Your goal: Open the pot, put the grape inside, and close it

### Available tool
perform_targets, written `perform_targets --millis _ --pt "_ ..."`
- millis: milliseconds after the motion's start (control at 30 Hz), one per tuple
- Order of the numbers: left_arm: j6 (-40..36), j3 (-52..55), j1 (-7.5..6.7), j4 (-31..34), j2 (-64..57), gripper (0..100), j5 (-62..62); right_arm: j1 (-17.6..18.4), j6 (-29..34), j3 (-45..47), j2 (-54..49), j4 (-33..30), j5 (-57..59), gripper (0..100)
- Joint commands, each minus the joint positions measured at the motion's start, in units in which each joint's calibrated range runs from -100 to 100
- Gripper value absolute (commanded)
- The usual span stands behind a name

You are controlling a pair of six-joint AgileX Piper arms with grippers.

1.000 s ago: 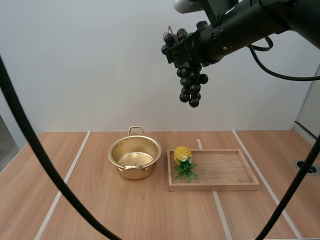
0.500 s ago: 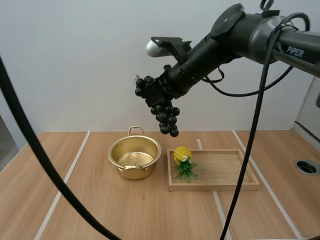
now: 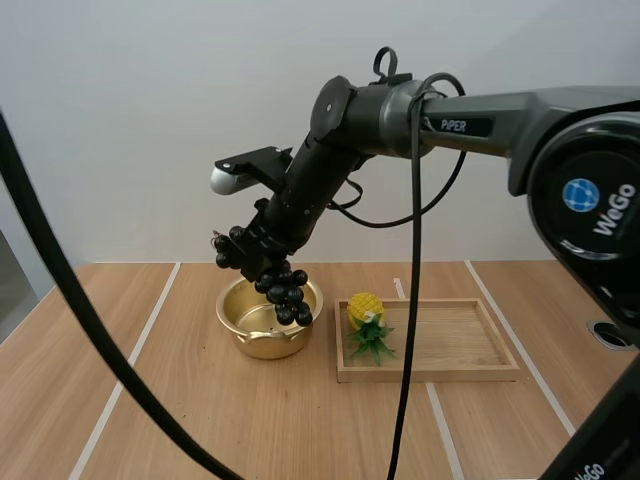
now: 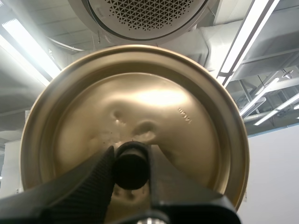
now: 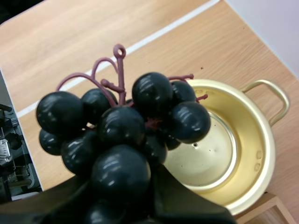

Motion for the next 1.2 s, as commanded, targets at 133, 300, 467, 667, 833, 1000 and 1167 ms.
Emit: perform_targets --millis 133,300,467,667,833,1000,1167 --pt "0.02 -0.18 -0.22 0.66 -0.04 0 -2.44 0.08 0.07 -0.43 5.15 0.02 -6.57 0" --pt "0.02 -0.18 -0.22 0.66 -0.04 0 -2.44 0.08 -0.28 -0.43 8.49 -0.35 -10.94 0" --pt "0.02 -0.18 -0.22 0.66 -0.04 0 -2.44 0.08 -0.84 -1.26 11.24 -0.23 -13.04 0" --pt "0.02 -0.18 -0.22 0.66 -0.04 0 -2.44 0.08 -0.95 -2.75 13.60 -0.86 -13.80 0" --pt "0.02 -0.18 -0.22 0.66 -0.04 0 -2.44 0.08 -0.64 -2.75 15.29 -2.89 -13.36 0" --pt "0.02 -0.18 -0.22 0.66 -0.04 0 -2.44 0.08 -0.51 -2.75 15.46 -3.79 -8.60 0" --pt "0.02 -0.18 -0.22 0.66 -0.04 0 -2.44 0.08 0.39 -2.75 15.81 -6.21 -7.07 0"
